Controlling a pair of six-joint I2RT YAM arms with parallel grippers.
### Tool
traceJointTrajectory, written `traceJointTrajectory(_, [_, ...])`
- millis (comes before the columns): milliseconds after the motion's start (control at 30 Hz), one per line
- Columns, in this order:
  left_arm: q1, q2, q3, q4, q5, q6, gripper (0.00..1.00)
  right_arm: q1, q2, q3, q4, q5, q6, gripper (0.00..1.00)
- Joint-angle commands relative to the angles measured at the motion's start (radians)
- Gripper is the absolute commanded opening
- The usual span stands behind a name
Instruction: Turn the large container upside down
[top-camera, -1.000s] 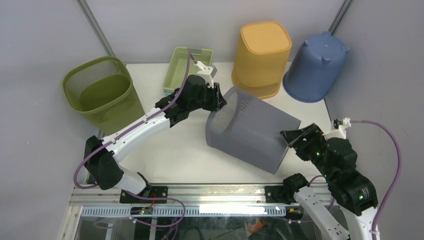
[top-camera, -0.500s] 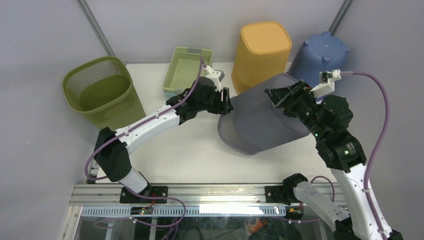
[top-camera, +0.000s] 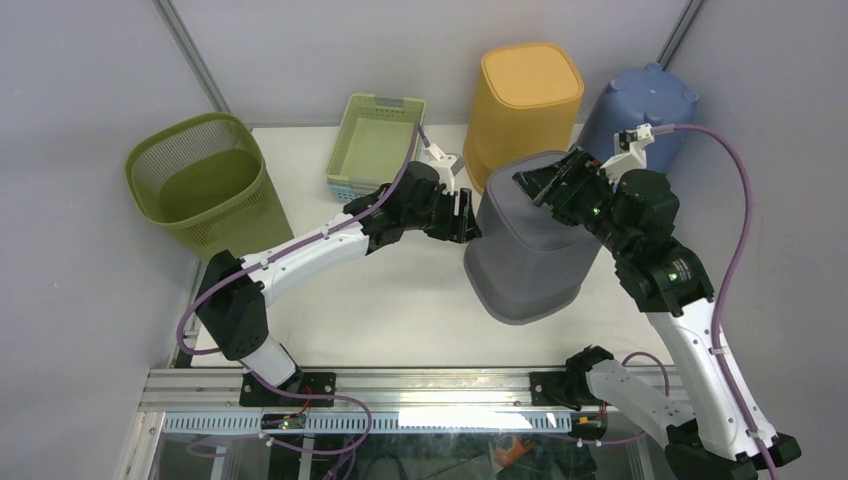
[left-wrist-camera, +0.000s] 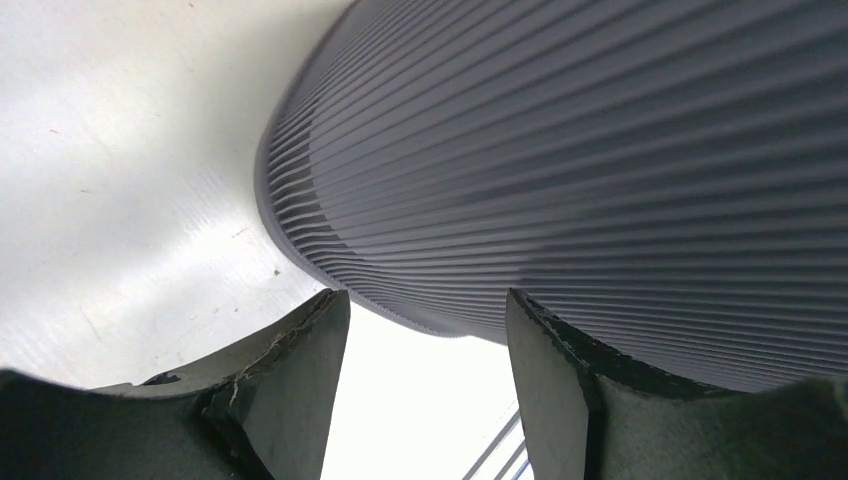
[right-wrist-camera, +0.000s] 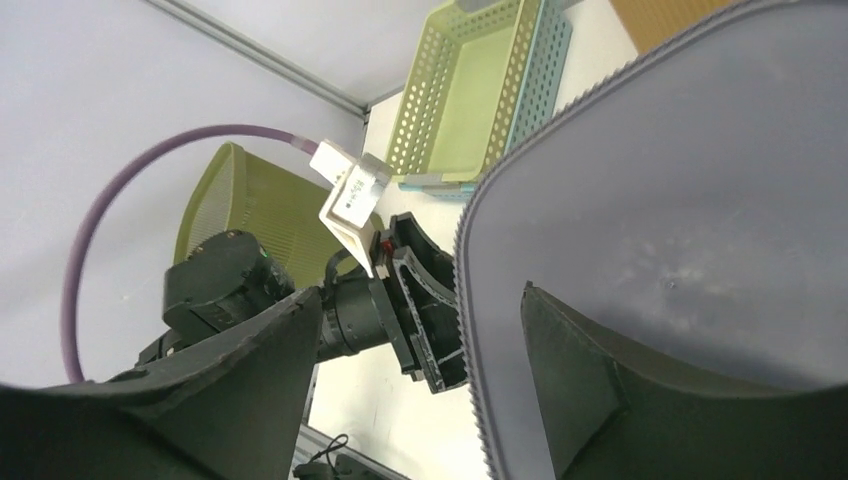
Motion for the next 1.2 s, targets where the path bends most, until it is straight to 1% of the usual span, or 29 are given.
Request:
traceJointTrajectory(0, [-0.018,0.01,0.006,0.087,0.028,-0.04,0.6,0.004,-0.022,0.156,-0.107,0.107,-0.083,0.79])
traceJointTrajectory(133, [-0.027,0.072,0.074,0.089,0.059,-0.048,0.6,0.004,-0.041,0.284,-0.283,0.264,-0.135,0.86])
traceJointTrajectory(200, [-0.048,0.103,0.117,0.089,0.08,-0.059,0.6,0.005,-0.041,0.351,-0.373,0.324,-0.153,0.87])
traceJointTrajectory(300, [-0.102,0.17,0.201,0.09,0.073,-0.091,0.6,0.004,-0.055,0.418,-0.476,0.385,-0.161,0.89])
traceJointTrajectory(400, [-0.151,0.265,0.309,0.094,0.052,-0.111,0.61,0.004,-0.089,0.42,-0.539,0.428,-0.156,0.89])
traceJointTrajectory(567, [-0.198,0.446,0.536,0.102,0.071,-0.115,0.61,0.004,-0.132,0.388,-0.593,0.451,-0.135,0.9])
traceJointTrajectory(633, [-0.205,0.504,0.611,0.101,0.11,-0.111,0.61,0.005,-0.136,0.384,-0.607,0.453,-0.131,0.9])
traceJointTrajectory(700, [-0.212,0.553,0.697,0.093,0.189,-0.091,0.64,0.005,-0.135,0.384,-0.62,0.465,-0.132,0.9])
traceJointTrajectory(767, [-0.219,0.592,0.758,0.033,0.267,-0.035,0.69,0.004,-0.131,0.383,-0.628,0.474,-0.14,0.91])
traceJointTrajectory(800, [-0.221,0.597,0.773,-0.007,0.281,-0.004,0.71,0.005,-0.125,0.384,-0.635,0.482,-0.145,0.91])
traceJointTrajectory(867, [-0.22,0.563,0.742,-0.06,0.263,0.059,0.73,0.005,-0.113,0.38,-0.649,0.497,-0.155,0.91])
traceJointTrajectory(1000, [-0.216,0.362,0.599,-0.081,0.197,0.148,0.78,0.005,-0.078,0.361,-0.633,0.484,-0.182,0.91])
traceJointTrajectory(1100, [-0.199,0.214,0.484,-0.124,0.139,0.18,0.82,0.004,-0.032,0.343,-0.58,0.435,-0.209,0.91])
traceJointTrajectory(1167, [-0.168,0.117,0.403,-0.141,0.107,0.178,0.84,0.004,0.0,0.32,-0.532,0.383,-0.217,0.91])
